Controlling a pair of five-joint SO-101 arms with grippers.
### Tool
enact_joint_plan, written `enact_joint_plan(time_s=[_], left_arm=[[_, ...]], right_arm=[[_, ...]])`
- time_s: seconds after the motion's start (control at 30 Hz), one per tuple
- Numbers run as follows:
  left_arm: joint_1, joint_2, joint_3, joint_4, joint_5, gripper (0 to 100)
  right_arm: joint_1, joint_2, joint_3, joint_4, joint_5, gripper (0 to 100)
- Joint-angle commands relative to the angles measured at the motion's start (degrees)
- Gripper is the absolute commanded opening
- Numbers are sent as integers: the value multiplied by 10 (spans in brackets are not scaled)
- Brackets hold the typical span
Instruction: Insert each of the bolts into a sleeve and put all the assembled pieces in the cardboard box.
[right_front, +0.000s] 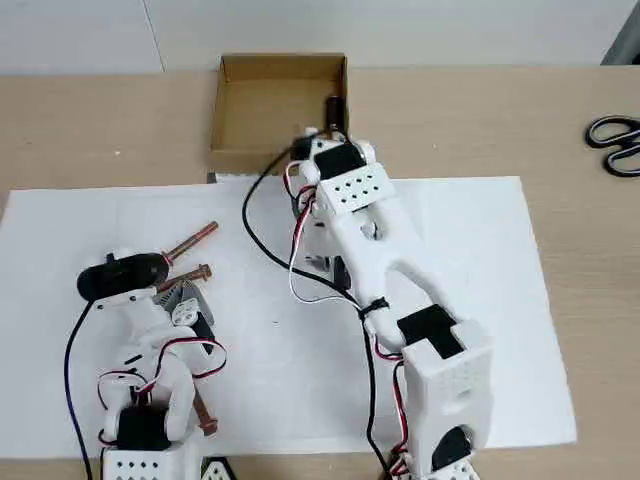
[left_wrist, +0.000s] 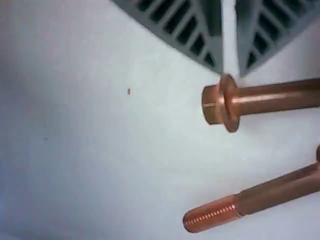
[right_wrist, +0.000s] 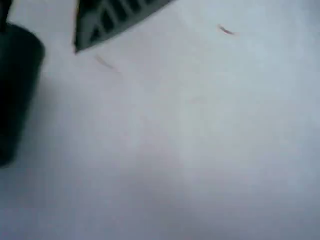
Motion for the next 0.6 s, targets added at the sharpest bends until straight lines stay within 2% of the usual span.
enact_joint_plan(time_s=[0.0,0.57], left_arm=[[0,-7,-4,3,4,6],[0,-7,-3,3,4,6]], right_arm=[[-5,-6,13,5,3,87],[2,0,18,-12,16,87]])
